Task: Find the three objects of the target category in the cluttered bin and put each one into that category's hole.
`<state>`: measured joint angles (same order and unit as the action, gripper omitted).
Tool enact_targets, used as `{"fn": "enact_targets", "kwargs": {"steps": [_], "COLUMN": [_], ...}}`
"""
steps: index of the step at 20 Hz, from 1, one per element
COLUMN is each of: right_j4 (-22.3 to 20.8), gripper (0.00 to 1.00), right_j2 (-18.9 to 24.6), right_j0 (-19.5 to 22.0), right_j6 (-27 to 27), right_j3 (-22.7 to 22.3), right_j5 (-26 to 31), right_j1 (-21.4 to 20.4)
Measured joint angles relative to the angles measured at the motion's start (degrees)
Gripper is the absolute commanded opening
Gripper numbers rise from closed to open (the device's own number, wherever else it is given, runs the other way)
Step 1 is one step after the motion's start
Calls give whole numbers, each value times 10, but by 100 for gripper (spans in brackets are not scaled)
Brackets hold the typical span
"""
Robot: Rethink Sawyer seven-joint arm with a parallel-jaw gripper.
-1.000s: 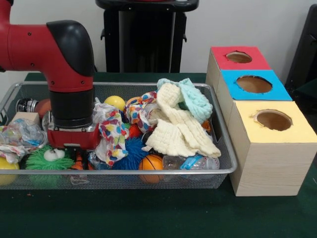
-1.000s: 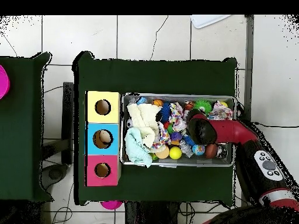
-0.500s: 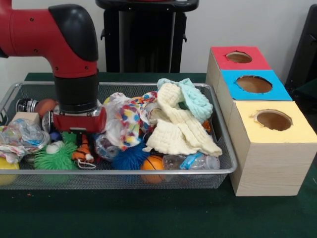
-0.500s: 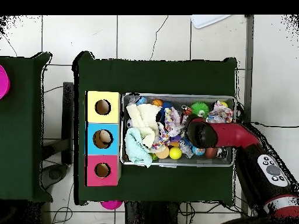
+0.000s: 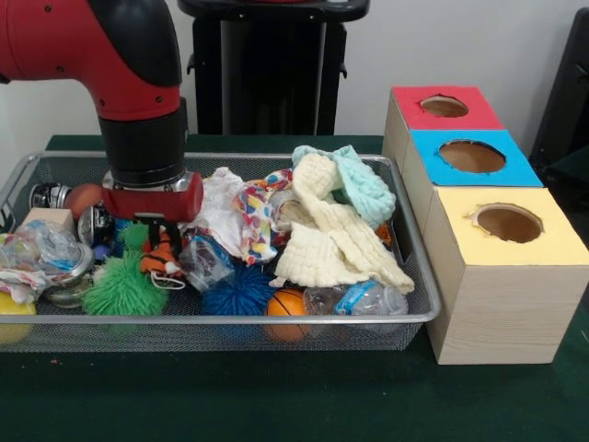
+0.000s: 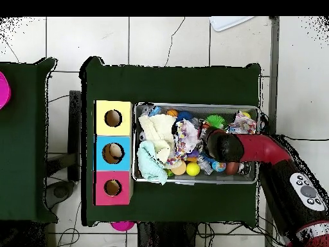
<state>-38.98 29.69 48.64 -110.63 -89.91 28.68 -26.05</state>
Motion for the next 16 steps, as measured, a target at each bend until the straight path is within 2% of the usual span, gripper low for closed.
{"fn": "enact_targets", "kwargs": {"steps": [16], "right_j4": [61], "gripper": [0], "right_j2": [83], "right_j0": [65], "right_j6": [0], "right_j3": [-56], "right_j5": [82], "right_j1": [-1]}}
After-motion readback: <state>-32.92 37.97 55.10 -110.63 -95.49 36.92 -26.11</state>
